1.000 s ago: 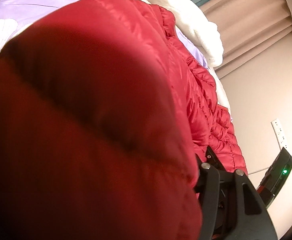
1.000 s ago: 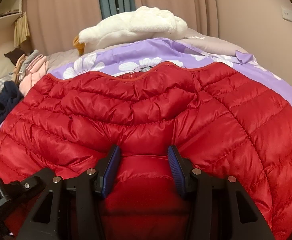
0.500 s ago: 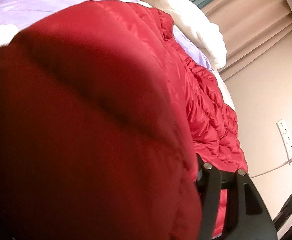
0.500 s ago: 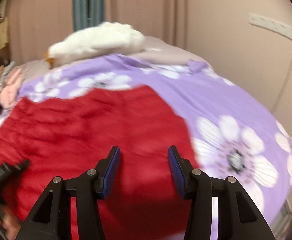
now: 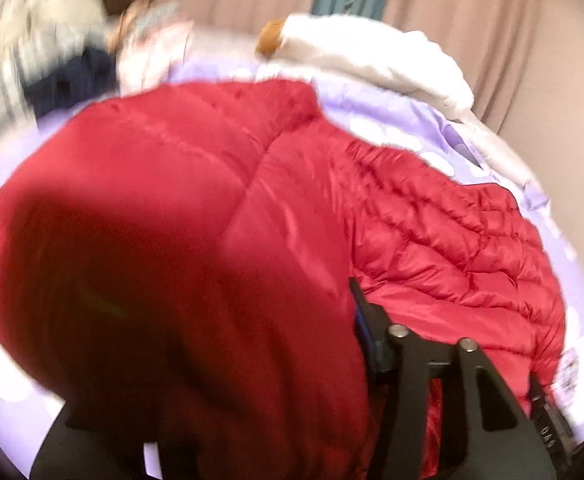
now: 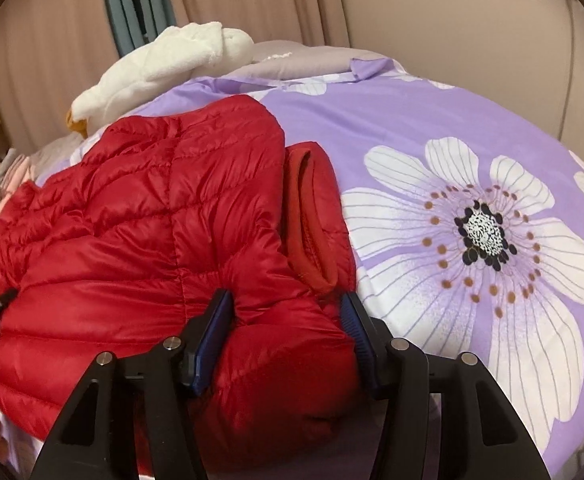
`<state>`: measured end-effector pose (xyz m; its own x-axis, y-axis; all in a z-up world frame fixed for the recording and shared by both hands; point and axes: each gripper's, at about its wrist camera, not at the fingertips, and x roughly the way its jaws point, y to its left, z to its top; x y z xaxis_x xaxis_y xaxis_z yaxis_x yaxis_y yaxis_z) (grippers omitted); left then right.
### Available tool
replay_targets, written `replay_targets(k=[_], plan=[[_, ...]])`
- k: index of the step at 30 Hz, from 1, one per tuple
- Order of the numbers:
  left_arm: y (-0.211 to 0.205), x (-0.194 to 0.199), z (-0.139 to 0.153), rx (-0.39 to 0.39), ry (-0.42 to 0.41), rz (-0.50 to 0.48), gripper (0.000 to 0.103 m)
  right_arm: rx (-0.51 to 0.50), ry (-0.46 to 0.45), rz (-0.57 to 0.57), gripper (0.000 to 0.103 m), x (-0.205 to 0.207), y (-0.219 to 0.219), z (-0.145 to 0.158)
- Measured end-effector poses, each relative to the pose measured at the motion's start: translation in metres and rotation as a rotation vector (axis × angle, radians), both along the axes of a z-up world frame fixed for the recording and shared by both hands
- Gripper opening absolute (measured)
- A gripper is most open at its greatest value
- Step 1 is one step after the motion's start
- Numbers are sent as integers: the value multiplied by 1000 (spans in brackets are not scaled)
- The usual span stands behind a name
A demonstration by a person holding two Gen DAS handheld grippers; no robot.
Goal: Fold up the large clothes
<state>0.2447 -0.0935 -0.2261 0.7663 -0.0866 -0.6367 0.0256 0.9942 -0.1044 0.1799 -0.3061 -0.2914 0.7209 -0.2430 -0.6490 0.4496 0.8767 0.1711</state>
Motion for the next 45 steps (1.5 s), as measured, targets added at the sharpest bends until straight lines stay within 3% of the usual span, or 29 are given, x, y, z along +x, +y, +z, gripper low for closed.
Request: replay_targets(k=[4,6,16,19,21,23,25,30,32,34,36,39,42,43,45], plan=[[-48,-31,29,271,-202,-76,41,-64,30,-1,56,7,14,2],[-66,-71,38,295,-259,-114,41,-48,23,2,56,6,10,1],[-120,-93,77,69,-248,-303,49,41,-24,18,57,-4,0,-4],[-136,-100,72,72,-250,-360,51,87,-50,27,57,-7,-8,-6],[-147,-94,61,72,-192,-389,50,133,-78,38,57,-11,-15,-8],[-150,-92,50,18,-130,-410,50,199,-117,57,57,-17,-24,-9],[-136,-107,51,-9,-129,-429,50,249,-124,85,54,-20,-35,-9],[-170,-114,42,3,-149,-516,52,263,-100,94,54,-40,-60,4],[-171,-125,38,8,-141,-549,58,326,-127,41,56,-57,-79,10],[-178,-127,34,-6,-106,-597,74,434,-179,-23,56,-78,-101,14],[-190,-108,21,-20,-29,-601,74,411,-176,-81,56,-90,-107,20],[-190,-92,17,-28,-15,-595,74,300,-157,-158,57,-110,-113,33],[-189,-92,8,-5,-15,-628,75,350,-217,-180,57,-129,-126,42],[-184,-73,-1,17,-12,-644,76,372,-234,-179,57,-135,-128,45],[-186,-72,-11,82,-6,-682,77,383,-276,-153,57,-140,-124,53]])
